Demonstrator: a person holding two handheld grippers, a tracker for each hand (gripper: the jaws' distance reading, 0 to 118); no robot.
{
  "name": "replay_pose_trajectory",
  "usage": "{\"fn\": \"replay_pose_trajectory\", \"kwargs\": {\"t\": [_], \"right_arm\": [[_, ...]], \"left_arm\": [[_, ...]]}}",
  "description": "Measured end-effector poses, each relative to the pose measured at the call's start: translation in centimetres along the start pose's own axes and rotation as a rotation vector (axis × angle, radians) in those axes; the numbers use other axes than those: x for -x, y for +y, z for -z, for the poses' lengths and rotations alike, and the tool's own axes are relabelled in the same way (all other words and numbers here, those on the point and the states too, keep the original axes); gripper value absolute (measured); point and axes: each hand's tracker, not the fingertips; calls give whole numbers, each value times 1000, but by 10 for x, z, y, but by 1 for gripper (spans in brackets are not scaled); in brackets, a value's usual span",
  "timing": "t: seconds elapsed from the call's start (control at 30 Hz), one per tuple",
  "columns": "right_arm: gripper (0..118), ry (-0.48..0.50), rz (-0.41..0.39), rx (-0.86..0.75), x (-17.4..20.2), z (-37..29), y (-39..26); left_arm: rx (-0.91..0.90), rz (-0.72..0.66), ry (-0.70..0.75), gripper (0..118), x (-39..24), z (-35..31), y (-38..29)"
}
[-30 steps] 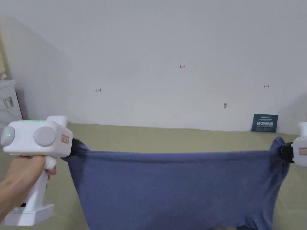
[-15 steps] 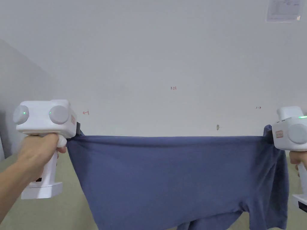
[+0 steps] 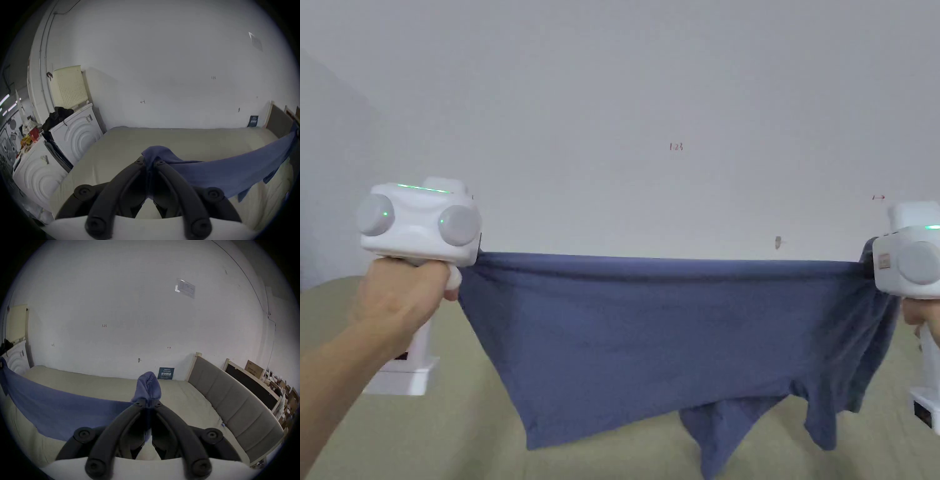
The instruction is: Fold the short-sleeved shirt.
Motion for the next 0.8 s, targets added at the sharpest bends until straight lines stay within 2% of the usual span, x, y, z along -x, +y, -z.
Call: {"fn": "replay_pose_trajectory", "kwargs": {"t": [0.1,0.23,0.43,0.53,0.67,0.8], "right_arm": [[6,0,3,27,10,16,-34],[6,14,-22,116,19,32,-92],[6,60,25,252,14,27,-167],[6,74,29,252,2,6,-186],[6,115,105,252,-22,-39,-202],[5,124,82,258,-42,-100,-223]], "left_arm": [[9,10,6,8,-10,17,-37],[127,39,-39,8,-20,41,-98],[223,41,-88,8,-16,41,-174],[254,24,-113,8,-4,21,-194],[257,9,-130,8,16,-20,-206],[254,4,-172,8,36,-76,-227]]}}
